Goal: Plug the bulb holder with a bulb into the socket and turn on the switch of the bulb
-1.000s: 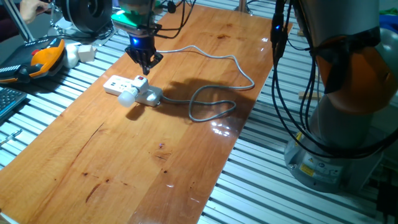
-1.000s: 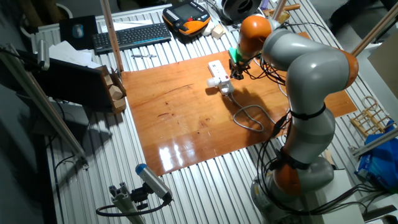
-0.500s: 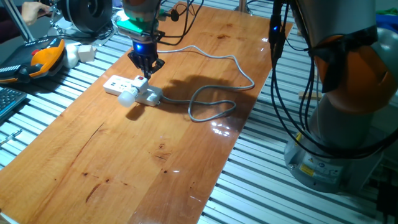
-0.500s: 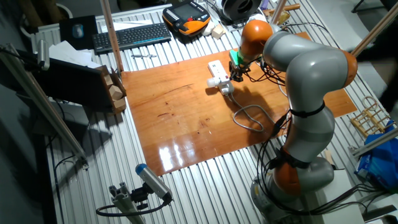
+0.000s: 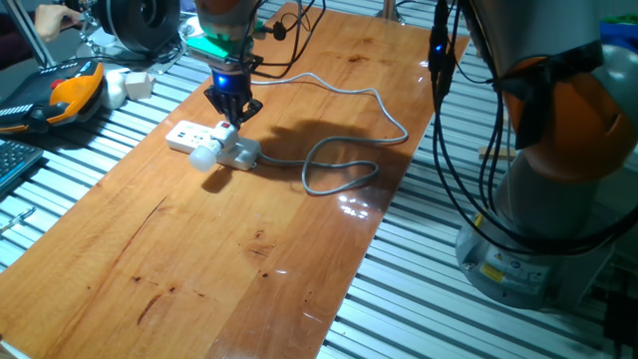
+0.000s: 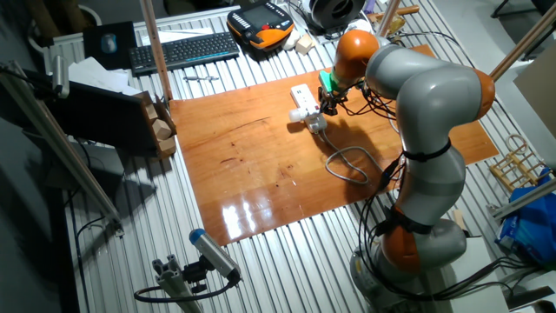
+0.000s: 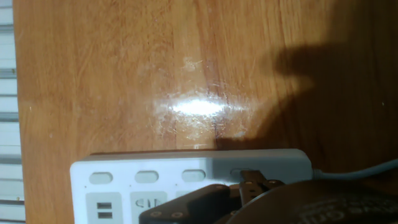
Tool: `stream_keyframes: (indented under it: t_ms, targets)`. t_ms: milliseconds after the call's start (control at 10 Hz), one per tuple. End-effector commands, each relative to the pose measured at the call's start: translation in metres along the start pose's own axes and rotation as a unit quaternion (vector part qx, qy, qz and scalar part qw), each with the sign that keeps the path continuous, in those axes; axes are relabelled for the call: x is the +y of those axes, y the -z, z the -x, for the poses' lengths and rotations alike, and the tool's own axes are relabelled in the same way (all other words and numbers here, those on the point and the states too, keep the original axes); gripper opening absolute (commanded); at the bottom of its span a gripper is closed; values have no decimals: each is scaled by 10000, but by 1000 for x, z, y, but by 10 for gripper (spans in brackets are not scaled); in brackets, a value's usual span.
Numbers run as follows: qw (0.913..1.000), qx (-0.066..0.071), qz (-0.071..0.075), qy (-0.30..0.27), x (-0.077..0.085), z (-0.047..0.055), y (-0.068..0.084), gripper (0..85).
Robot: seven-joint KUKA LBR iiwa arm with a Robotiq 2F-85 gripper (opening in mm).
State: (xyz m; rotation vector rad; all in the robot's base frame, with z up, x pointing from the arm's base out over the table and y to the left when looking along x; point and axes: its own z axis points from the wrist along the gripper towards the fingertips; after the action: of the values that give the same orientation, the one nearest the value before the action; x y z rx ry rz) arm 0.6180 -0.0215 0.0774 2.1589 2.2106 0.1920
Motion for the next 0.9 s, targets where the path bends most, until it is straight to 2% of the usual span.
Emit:
stream_keyframes:
  t_ms: [0,800]
  targets:
    - [10000,0,3,-1,1,0,-2,0]
    - [9999,-146,53,9,6,1,-4,0]
